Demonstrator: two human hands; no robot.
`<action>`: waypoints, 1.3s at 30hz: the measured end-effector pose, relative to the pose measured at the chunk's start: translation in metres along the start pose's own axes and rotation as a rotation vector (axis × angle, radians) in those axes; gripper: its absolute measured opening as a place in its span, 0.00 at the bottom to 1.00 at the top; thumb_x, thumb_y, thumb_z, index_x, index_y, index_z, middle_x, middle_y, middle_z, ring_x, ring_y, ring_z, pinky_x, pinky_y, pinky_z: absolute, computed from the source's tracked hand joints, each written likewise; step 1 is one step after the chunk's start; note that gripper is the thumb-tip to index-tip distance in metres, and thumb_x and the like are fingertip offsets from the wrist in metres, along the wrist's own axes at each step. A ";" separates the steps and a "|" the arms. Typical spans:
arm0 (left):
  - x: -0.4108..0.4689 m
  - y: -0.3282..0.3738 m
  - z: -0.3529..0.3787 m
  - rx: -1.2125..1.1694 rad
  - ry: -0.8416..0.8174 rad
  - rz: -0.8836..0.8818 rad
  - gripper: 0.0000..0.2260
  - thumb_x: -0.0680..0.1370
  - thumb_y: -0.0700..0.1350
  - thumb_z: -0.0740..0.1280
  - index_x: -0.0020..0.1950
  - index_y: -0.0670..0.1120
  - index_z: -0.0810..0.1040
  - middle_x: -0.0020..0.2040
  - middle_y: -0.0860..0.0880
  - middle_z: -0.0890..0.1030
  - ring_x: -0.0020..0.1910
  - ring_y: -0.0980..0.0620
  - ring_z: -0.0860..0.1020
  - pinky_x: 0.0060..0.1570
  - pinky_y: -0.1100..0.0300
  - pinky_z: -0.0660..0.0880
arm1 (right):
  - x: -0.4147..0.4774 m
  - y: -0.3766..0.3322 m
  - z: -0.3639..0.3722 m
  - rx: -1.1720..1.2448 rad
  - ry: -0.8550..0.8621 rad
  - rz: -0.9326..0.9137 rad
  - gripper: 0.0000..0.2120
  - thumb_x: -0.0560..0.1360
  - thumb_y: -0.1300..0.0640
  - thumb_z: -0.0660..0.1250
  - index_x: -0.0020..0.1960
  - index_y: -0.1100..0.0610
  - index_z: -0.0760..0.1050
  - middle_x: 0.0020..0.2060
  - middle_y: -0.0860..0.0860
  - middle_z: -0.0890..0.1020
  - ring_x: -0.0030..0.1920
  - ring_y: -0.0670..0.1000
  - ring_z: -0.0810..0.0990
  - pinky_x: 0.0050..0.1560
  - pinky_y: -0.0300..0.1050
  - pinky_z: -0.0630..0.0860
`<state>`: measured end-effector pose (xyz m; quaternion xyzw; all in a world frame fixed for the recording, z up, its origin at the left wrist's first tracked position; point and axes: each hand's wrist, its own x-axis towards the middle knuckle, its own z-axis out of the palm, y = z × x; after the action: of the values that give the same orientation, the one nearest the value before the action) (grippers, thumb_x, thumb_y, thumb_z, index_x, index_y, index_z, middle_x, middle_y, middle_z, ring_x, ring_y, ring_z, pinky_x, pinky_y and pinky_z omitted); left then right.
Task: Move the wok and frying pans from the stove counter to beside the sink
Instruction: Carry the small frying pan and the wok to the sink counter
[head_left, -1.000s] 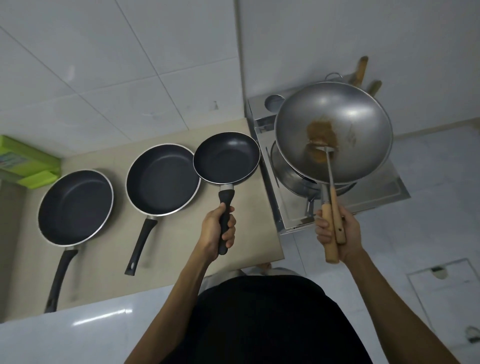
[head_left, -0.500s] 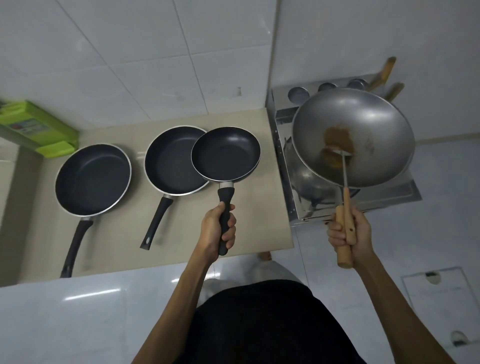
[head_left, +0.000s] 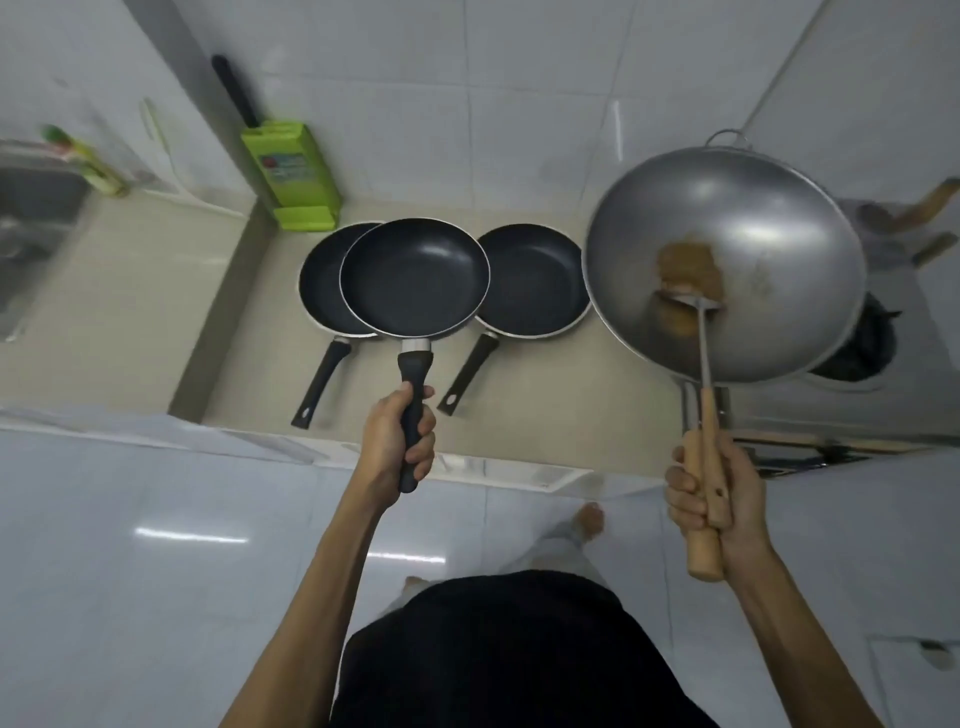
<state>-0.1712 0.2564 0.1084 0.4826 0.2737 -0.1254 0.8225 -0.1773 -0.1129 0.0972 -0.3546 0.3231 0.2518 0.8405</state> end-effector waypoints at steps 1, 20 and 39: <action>-0.012 0.008 -0.026 -0.005 0.016 0.020 0.14 0.84 0.51 0.55 0.55 0.42 0.73 0.29 0.49 0.69 0.17 0.56 0.60 0.16 0.66 0.61 | -0.002 0.020 0.013 -0.011 -0.012 0.012 0.27 0.80 0.37 0.53 0.39 0.58 0.75 0.23 0.51 0.70 0.16 0.47 0.67 0.14 0.35 0.63; -0.141 0.086 -0.316 -0.183 0.420 0.268 0.14 0.84 0.51 0.55 0.56 0.42 0.74 0.29 0.49 0.69 0.18 0.54 0.60 0.18 0.66 0.60 | 0.038 0.233 0.262 -0.498 -0.200 0.304 0.23 0.78 0.37 0.57 0.43 0.58 0.71 0.23 0.52 0.69 0.16 0.47 0.66 0.15 0.35 0.62; -0.109 0.231 -0.522 -0.356 0.685 0.353 0.14 0.83 0.52 0.56 0.55 0.43 0.74 0.30 0.50 0.69 0.18 0.55 0.60 0.17 0.64 0.61 | 0.135 0.347 0.502 -0.728 -0.305 0.547 0.22 0.75 0.39 0.59 0.44 0.59 0.71 0.24 0.54 0.67 0.15 0.48 0.64 0.15 0.33 0.62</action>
<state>-0.3239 0.8167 0.1379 0.3862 0.4618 0.2341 0.7634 -0.1310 0.5096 0.1203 -0.4870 0.1685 0.6096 0.6023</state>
